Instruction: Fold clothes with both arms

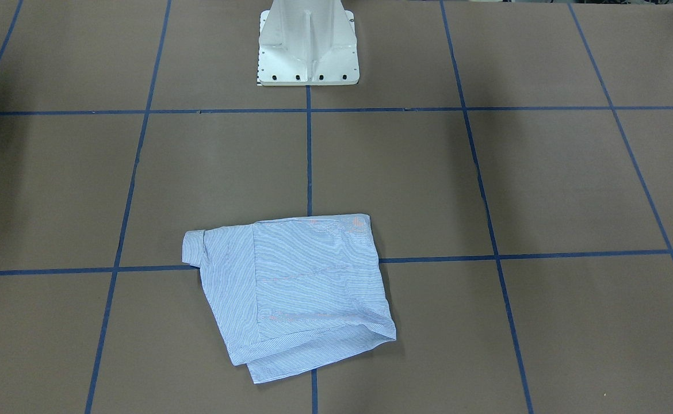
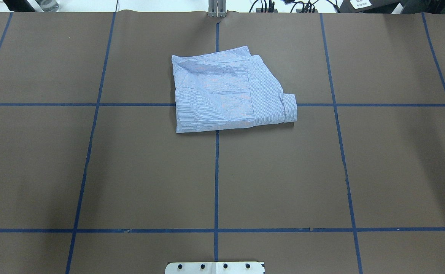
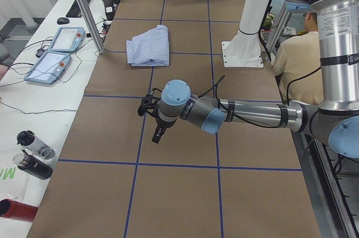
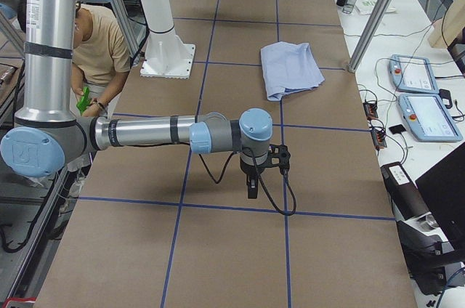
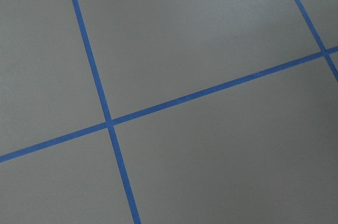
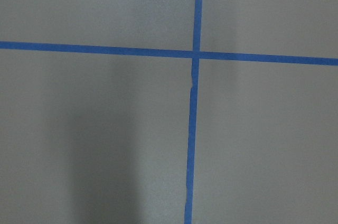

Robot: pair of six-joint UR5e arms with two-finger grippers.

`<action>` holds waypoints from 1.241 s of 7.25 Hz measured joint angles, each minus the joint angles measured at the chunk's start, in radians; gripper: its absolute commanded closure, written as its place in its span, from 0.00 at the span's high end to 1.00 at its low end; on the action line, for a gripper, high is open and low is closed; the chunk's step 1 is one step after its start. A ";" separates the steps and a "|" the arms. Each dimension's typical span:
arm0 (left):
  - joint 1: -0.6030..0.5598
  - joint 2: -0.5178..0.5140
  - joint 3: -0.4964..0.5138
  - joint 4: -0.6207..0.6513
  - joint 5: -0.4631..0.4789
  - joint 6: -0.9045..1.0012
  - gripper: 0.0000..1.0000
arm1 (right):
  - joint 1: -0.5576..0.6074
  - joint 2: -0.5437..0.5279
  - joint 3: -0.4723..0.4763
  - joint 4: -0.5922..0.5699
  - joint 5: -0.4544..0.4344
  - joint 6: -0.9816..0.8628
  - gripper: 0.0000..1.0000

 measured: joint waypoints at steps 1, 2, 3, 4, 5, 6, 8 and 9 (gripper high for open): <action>0.000 0.000 0.000 0.000 0.001 0.000 0.99 | 0.000 0.000 0.001 0.000 0.001 0.000 1.00; 0.000 0.000 0.000 0.000 0.002 0.000 0.99 | 0.000 0.000 0.001 0.000 0.002 0.000 1.00; 0.000 0.000 0.000 0.000 0.003 0.000 0.99 | 0.000 0.000 0.001 0.000 0.003 0.000 1.00; 0.000 0.000 0.000 0.000 0.004 0.000 0.99 | 0.000 0.000 0.001 0.000 0.003 0.000 1.00; 0.000 0.000 0.000 0.000 0.004 0.000 0.99 | 0.000 0.000 0.001 0.000 0.003 -0.001 1.00; 0.000 0.000 0.000 0.000 0.004 0.000 0.99 | 0.000 0.000 0.001 0.000 0.003 -0.001 1.00; 0.000 0.001 0.000 0.000 0.005 0.000 0.99 | 0.000 -0.001 0.002 0.000 0.009 -0.002 1.00; 0.000 0.001 0.000 0.000 0.005 0.000 0.99 | 0.000 -0.002 0.001 0.000 0.016 -0.002 1.00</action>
